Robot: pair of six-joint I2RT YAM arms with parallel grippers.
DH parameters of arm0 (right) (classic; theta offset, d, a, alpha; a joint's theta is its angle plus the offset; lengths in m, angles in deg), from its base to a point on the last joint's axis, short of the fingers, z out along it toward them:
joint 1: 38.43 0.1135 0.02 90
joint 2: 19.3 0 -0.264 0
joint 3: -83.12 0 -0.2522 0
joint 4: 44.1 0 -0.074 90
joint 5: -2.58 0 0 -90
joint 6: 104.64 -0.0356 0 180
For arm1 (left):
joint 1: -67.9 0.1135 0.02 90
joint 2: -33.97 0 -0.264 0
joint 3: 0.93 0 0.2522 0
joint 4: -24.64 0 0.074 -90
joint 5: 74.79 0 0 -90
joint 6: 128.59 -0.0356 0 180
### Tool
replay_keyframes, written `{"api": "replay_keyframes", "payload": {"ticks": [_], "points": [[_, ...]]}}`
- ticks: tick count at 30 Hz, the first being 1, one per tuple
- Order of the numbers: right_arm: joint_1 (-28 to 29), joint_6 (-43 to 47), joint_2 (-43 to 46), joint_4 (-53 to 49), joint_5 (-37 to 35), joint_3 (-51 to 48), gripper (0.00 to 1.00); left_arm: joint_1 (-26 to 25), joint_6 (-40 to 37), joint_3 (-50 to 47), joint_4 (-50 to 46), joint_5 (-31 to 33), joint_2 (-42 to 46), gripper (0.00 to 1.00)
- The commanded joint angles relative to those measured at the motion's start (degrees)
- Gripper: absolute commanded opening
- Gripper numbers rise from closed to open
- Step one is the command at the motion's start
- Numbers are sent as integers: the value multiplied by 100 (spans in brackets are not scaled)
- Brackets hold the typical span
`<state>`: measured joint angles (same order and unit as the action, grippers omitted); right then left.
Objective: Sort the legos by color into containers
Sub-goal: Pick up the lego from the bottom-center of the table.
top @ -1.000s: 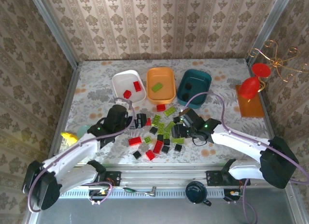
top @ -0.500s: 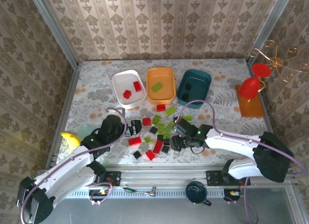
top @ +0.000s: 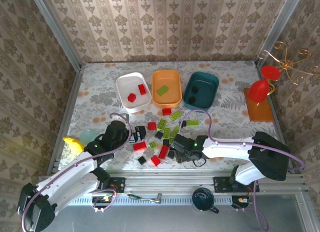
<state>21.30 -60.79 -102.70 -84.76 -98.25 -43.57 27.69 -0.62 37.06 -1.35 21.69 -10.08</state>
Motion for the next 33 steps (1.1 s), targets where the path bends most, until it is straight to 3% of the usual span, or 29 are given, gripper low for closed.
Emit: {"api": "replay_keyframes", "payload": {"ticks": [1,10,21,27,33], "points": [[31,-488,-146,146,-411,-4,66,-39,122,-94,-166,87,116,100],[104,-771,77,217,-736,-25,64,-26,148,-191,-17,95,46,100],[145,-720,-86,-103,-754,-51,54,-31,132,-216,23,56,-2,100],[145,-616,312,-347,-868,-173,37,-22,105,-166,63,31,-71,100],[-51,-198,1196,-751,-1115,42,31,-16,83,-83,51,6,-85,100]]}}
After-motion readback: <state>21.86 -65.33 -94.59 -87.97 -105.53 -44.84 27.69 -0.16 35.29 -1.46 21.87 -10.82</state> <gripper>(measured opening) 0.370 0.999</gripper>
